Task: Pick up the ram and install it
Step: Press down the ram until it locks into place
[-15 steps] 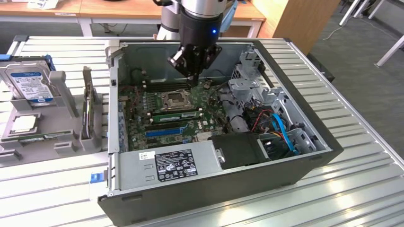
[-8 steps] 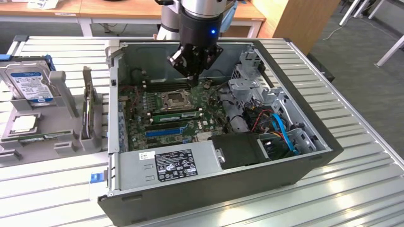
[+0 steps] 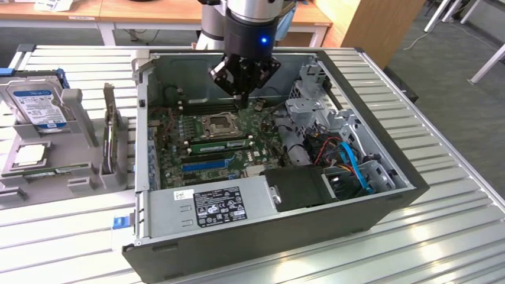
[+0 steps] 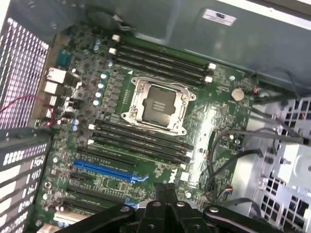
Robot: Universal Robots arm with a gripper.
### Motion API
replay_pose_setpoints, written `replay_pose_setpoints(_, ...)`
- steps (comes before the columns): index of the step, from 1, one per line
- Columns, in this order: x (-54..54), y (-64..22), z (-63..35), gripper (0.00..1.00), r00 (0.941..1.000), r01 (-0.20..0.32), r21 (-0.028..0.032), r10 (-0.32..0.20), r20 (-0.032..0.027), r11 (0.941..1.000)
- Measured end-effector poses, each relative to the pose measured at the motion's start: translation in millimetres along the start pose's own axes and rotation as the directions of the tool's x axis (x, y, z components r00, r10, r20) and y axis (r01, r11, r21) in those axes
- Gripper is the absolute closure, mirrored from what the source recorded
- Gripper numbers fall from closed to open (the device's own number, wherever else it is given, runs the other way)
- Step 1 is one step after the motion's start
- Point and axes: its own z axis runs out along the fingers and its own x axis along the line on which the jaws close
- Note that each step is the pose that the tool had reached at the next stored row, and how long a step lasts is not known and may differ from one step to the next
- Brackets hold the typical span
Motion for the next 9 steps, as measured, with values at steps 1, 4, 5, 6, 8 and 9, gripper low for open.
replay_pose_setpoints(1, 0.0, 0.0, 0.0, 0.90, 0.9999, -0.013, 0.0006, 0.013, 0.0002, 0.9999)
replay_pose_setpoints(4, 0.0, 0.0, 0.0, 0.90, 0.9993, -0.037, 0.0015, 0.037, 0.0006, 0.9993)
replay_pose_setpoints(5, 0.0, 0.0, 0.0, 0.90, 0.9993, -0.037, 0.0015, 0.037, 0.0006, 0.9993)
replay_pose_setpoints(6, 0.0, 0.0, 0.0, 0.90, 0.9993, -0.037, 0.0015, 0.037, 0.0007, 0.9993)
replay_pose_setpoints(8, 0.0, 0.0, 0.0, 0.90, 0.9993, -0.037, 0.0015, 0.037, 0.0007, 0.9993)
replay_pose_setpoints(9, 0.0, 0.0, 0.0, 0.90, 0.9993, -0.037, 0.0014, 0.037, 0.0007, 0.9993)
